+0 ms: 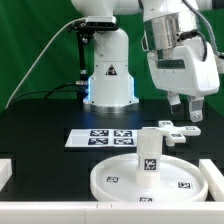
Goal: Assemble round table
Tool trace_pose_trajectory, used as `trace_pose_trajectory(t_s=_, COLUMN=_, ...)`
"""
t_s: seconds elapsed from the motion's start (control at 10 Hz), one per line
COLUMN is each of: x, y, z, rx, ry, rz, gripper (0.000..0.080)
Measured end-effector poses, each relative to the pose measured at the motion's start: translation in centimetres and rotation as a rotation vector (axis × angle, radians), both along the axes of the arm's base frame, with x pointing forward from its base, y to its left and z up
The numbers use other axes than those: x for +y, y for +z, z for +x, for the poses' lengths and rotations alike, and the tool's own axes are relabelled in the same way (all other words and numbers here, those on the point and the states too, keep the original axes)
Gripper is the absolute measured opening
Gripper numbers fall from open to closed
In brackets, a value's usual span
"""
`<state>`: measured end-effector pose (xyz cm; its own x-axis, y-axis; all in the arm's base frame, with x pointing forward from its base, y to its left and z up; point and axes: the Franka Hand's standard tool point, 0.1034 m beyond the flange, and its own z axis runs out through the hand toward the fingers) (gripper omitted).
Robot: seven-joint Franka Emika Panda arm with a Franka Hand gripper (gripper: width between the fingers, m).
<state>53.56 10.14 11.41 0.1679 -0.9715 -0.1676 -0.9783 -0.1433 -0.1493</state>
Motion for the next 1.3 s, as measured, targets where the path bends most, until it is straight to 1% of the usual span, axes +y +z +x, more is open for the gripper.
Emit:
trace_pose_trajectory(t_s=0.2, x=0.4, y=0.0, z=-0.2, rx=0.007, ry=0.009, rz=-0.001, gripper=0.0649)
trace_pose_trajectory(t_s=0.3, x=1.7, y=0.0, z=-1.1, rx=0.035, ry=0.058, rz=-0.010, gripper=0.0649)
trace_pose_trajectory(t_s=0.4, x=2.5, y=0.1, z=-2.3, rx=0.033, ry=0.162, rz=-0.015, gripper=0.0649)
trace_pose_trajectory(t_s=0.5, x=2.9, y=0.0, z=-3.7, rx=0.045, ry=0.250, rz=-0.013, gripper=0.0649)
trace_pose_trajectory(t_s=0.6, x=3.2, y=-0.2, z=-4.4, rx=0.072, ry=0.291, rz=-0.021, gripper=0.0649)
trace_pose_trajectory(t_s=1.0, x=3.2, y=-0.4, z=-4.4, rx=0.074, ry=0.289, rz=-0.021, gripper=0.0649)
trace_pose_trajectory(t_s=1.1, x=3.4, y=-0.7, z=-5.1, rx=0.081, ry=0.303, rz=-0.025, gripper=0.0649)
trace_pose_trajectory(t_s=1.2, x=3.6, y=-1.4, z=-6.9, rx=0.103, ry=0.325, rz=-0.029, gripper=0.0649)
trace_pose_trajectory(t_s=1.3, x=3.5, y=-2.1, z=-8.7, rx=0.132, ry=0.374, rz=-0.047, gripper=0.0649)
